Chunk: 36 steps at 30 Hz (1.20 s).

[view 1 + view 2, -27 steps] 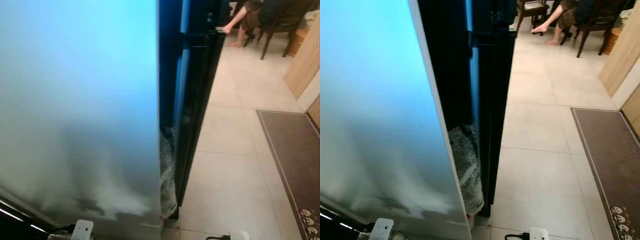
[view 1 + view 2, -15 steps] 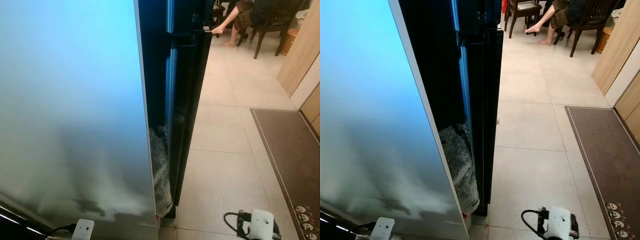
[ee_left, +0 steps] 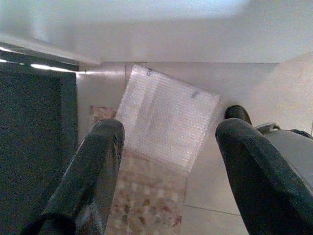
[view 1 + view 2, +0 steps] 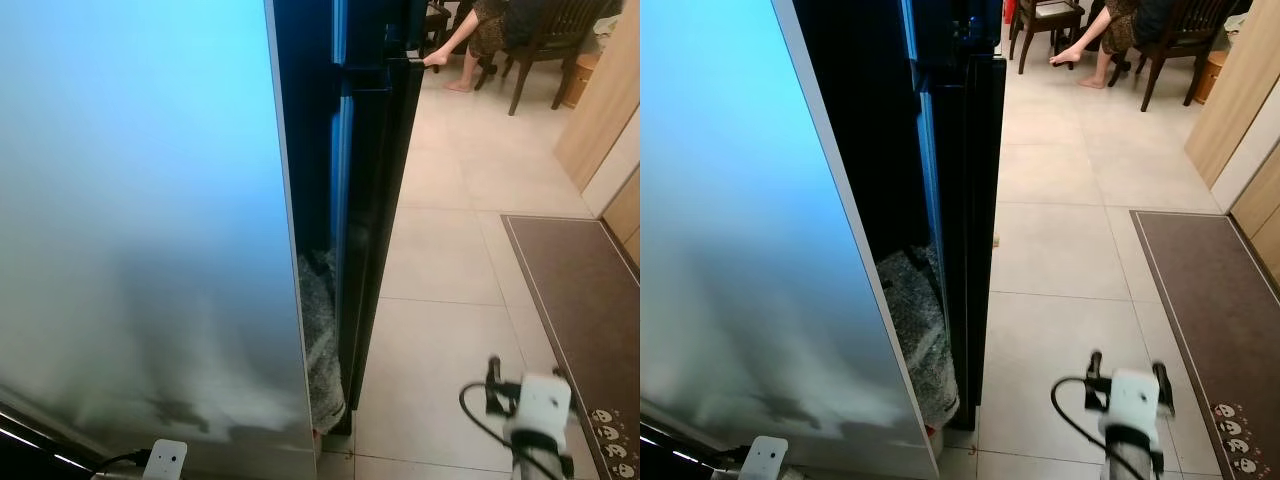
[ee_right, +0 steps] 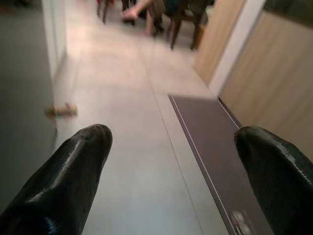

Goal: Restocking fridge

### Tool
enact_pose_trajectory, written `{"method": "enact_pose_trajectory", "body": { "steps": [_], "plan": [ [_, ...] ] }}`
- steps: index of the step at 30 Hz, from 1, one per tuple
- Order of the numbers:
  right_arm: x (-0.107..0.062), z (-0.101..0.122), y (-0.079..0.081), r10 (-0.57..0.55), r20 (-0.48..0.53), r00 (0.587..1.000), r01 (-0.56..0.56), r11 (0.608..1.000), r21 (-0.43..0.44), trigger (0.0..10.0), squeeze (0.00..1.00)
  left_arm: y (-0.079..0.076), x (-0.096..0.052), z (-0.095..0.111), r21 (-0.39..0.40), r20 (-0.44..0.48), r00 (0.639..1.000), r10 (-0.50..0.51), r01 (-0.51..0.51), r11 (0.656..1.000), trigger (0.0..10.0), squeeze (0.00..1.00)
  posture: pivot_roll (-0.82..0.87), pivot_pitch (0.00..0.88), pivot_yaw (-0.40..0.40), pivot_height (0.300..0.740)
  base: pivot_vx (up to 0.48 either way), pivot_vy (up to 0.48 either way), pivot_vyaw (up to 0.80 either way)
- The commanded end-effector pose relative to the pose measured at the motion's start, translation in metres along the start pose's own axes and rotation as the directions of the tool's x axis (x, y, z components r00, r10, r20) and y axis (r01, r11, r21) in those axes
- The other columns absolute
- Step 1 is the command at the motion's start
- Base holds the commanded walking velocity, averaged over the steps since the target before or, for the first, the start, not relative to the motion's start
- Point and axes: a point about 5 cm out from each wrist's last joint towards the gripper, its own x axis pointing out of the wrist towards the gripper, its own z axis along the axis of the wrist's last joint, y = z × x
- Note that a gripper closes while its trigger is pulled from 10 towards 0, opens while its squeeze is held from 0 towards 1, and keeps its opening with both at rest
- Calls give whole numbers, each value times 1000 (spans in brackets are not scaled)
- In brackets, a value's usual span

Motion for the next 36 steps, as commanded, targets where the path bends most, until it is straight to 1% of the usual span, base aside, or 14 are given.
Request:
{"method": "enact_pose_trajectory", "body": {
  "steps": [1,5,7,10,19,22,24,25,26,27,28,31,33,36],
  "plan": [
    [11,17,4,32,56,998,-32,999,9,10000,0,1,0,-3,-4,-4,1000,12,-12,1000,10000,0,-194,0,50,740,0,0,0],
    [19,32,12,81,100,992,-84,996,21,10000,0,1,0,-2,-9,-3,1000,15,-15,1000,10000,0,-191,0,47,740,0,0,0],
    [28,48,21,142,138,980,-150,987,48,10000,0,0,0,-1,-24,2,1000,23,-23,999,10000,0,-175,0,31,740,0,0,0],
    [32,58,30,191,155,969,-202,978,56,10000,0,1,0,-1,-23,1,1000,25,-25,999,10000,0,-179,0,35,740,0,0,0],
    [32,66,43,306,154,940,-318,946,61,10000,0,1,0,0,-27,2,999,36,-36,999,10000,0,-169,0,29,740,0,0,0],
    [35,71,46,337,150,930,-349,935,63,10000,0,2,0,0,-24,3,999,38,-37,999,10000,0,-171,0,28,740,0,0,0],
    [39,78,51,355,165,920,-372,924,85,10000,0,2,0,0,-22,5,999,39,-38,999,10000,0,-170,0,28,740,0,0,0],
    [42,81,53,359,170,918,-376,923,83,10000,59,2,0,0,-21,6,999,39,-39,999,10000,0,-169,0,27,740,0,0,0],
    [43,82,54,361,172,916,-379,922,80,10000,59,2,0,0,-21,6,999,40,-39,999,10000,0,-169,0,27,740,0,0,0],
    [45,84,55,365,175,914,-383,920,86,10000,216,2,0,0,-21,7,999,40,-40,999,10000,0,-169,0,27,740,0,0,0],
    [47,86,56,368,177,913,-387,918,87,10000,1000,2,0,0,-20,7,999,40,-40,999,10000,0,-169,0,27,740,0,0,0],
    [52,90,59,374,181,910,-392,917,77,10000,1000,2,0,0,-19,7,999,40,-40,999,10000,0,-163,0,25,740,0,0,0],
    [56,97,65,392,192,900,-412,908,76,10000,1000,2,0,0,-19,9,999,41,-41,999,10000,0,-156,0,22,740,0,0,0],
    [53,95,70,405,184,895,-422,904,64,10000,1000,2,0,-1,-21,10,999,42,-42,999,10000,0,-153,0,21,740,0,0,0]
  ]
}}
